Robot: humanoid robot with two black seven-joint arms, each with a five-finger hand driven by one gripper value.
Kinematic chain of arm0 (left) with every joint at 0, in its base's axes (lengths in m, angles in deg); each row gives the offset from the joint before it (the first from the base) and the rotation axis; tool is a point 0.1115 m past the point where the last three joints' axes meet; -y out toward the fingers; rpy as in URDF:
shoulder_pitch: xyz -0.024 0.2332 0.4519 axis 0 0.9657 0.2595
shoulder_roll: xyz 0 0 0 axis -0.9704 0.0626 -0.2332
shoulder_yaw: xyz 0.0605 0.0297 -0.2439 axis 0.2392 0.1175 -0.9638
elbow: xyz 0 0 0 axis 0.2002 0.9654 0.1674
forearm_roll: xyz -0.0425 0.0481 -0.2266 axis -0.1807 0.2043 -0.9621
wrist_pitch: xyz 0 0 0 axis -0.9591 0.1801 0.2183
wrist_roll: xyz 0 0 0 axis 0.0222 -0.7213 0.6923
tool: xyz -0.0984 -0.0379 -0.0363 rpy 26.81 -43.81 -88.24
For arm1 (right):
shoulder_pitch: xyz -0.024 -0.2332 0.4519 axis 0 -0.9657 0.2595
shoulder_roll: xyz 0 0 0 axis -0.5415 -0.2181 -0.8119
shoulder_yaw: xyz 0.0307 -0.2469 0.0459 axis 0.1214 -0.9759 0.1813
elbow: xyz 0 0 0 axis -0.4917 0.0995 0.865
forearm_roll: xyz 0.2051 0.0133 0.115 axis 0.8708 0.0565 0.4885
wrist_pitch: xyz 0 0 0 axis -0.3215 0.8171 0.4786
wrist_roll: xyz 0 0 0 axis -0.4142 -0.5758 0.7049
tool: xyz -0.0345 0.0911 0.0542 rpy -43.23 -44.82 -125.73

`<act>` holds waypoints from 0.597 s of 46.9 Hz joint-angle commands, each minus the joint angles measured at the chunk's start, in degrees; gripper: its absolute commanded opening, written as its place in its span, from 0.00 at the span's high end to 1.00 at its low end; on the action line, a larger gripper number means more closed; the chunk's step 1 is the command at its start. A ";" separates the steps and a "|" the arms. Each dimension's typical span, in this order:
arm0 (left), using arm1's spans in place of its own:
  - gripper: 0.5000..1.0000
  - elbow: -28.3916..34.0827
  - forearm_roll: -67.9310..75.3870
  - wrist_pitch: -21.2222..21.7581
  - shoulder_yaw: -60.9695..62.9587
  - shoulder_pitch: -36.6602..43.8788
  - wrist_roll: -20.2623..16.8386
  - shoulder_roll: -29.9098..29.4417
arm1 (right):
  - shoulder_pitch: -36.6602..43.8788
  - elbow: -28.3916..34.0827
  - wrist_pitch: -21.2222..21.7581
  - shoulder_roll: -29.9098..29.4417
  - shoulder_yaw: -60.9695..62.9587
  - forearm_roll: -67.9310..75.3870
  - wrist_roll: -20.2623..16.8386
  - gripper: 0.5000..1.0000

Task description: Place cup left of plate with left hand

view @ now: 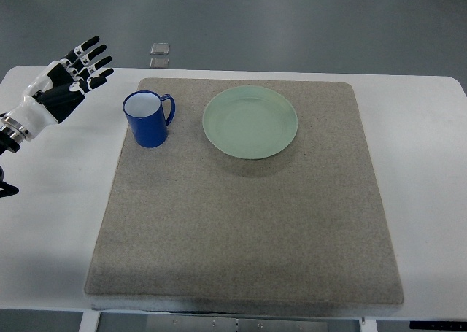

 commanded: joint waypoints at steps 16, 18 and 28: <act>0.00 7.02 -18.79 -0.30 -0.89 -6.32 21.78 -0.11 | 0.00 0.00 0.00 0.00 0.00 0.00 0.04 0.14; 0.00 8.08 -19.50 -0.30 -0.89 -7.02 23.02 -0.11 | 0.00 0.00 0.00 0.00 0.00 0.00 0.04 0.14; 0.00 9.05 -22.92 -0.30 -0.89 -9.22 25.04 0.60 | 0.00 0.00 0.00 0.00 0.00 0.00 0.04 0.14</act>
